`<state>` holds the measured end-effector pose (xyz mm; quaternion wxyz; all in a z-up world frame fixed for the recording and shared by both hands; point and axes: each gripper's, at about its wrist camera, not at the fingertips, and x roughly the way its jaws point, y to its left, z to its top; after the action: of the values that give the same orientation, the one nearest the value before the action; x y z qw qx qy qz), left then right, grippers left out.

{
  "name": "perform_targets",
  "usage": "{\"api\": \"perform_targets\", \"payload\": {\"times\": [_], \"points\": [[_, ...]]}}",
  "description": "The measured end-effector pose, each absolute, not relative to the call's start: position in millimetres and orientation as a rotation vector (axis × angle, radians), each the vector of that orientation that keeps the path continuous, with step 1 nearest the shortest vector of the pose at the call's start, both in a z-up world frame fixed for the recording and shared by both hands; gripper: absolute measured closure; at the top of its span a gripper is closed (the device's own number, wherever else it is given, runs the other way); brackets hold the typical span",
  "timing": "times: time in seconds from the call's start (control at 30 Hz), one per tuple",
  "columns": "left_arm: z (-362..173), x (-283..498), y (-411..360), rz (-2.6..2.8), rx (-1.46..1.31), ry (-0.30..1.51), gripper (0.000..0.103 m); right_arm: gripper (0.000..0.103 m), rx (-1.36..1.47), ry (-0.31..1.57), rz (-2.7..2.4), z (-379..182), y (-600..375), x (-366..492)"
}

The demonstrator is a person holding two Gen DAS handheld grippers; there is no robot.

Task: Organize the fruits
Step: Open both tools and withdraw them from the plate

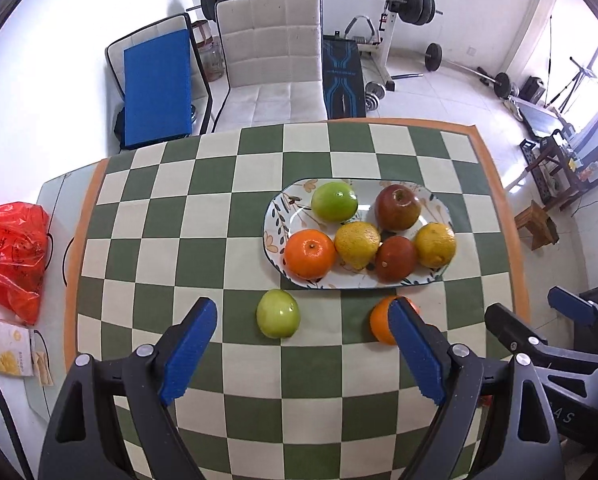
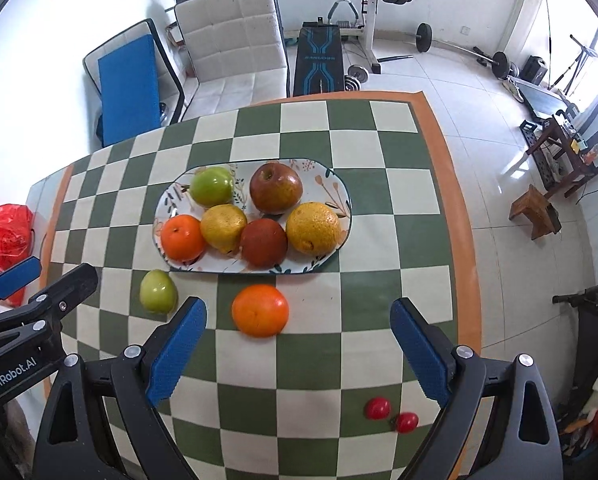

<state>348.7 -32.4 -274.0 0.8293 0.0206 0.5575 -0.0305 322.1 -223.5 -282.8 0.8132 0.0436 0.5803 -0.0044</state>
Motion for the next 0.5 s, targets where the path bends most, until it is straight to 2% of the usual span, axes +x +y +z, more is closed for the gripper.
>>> {"api": "perform_targets", "payload": {"times": [0.5], "points": [[-221,295,-30,-0.096,0.006,1.079,0.015,0.008,0.102,1.122,-0.012,-212,-224,257]]}}
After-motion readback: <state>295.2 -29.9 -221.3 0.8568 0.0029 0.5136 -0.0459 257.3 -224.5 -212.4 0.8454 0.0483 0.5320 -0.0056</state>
